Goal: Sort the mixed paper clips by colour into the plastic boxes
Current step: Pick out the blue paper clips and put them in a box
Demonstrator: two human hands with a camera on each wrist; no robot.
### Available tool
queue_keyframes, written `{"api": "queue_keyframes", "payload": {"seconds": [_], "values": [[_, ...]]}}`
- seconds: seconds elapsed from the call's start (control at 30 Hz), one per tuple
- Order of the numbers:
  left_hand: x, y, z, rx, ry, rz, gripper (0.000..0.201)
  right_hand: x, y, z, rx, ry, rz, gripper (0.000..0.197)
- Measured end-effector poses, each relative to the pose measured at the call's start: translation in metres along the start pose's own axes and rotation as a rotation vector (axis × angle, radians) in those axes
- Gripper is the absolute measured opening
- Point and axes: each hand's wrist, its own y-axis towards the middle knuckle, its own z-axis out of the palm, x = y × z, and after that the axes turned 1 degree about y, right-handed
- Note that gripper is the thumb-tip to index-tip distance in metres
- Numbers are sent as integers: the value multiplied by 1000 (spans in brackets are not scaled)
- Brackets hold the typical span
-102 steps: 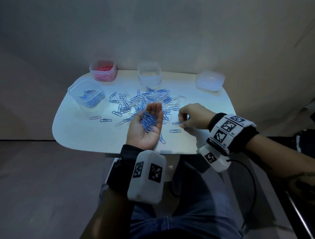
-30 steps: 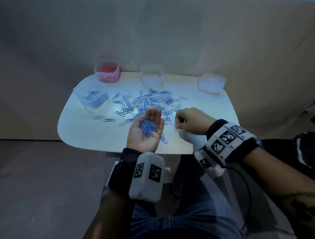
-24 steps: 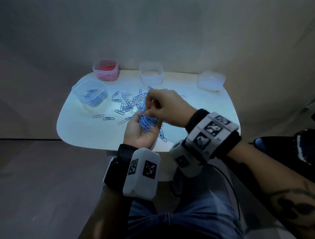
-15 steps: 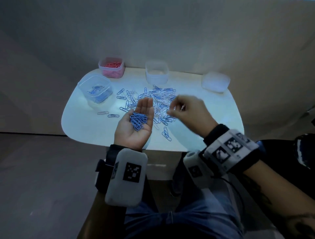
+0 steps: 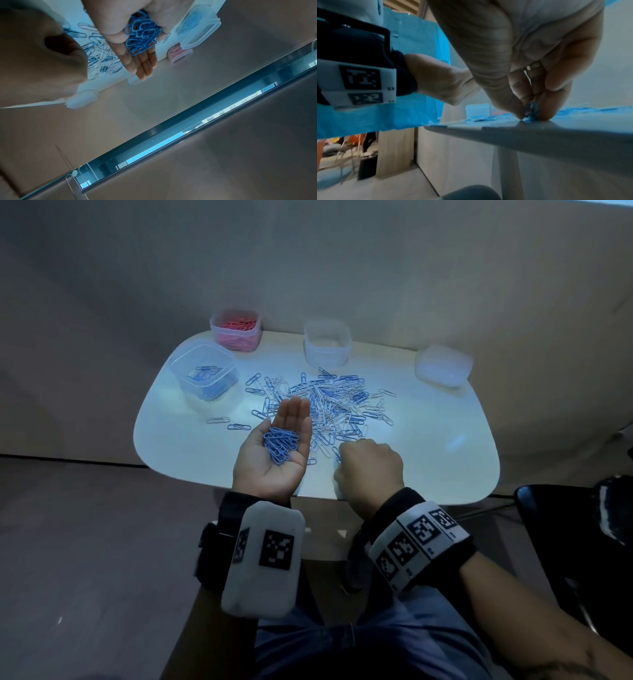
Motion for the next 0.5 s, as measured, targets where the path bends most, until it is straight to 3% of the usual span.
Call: {"api": "queue_keyframes", "payload": {"seconds": [0.1,0.17,0.2,0.27,0.33,0.43,0.5], "values": [[0,0,-2,-3,5,-5,42,-3,1,-4,-8,-58,-39,24],[1,1,-3,-10,10,1,42,-8,4,-7,-25,-19,-42,11],[1,2,-4,-17,14,4,43,-12,5,-9,-40,37,-21,5],[3,5,-7,-40,28,7,44,-23,9,-16,-99,190,58,24],[8,8,-8,-64,51,-1,44,-30,12,-29,-232,415,93,28],[20,14,-5,-93,94,-45,41,-15,14,-42,-272,636,-45,18],[28,16,0,-77,128,-87,35,-1,15,-41,-200,585,-160,11]]}}
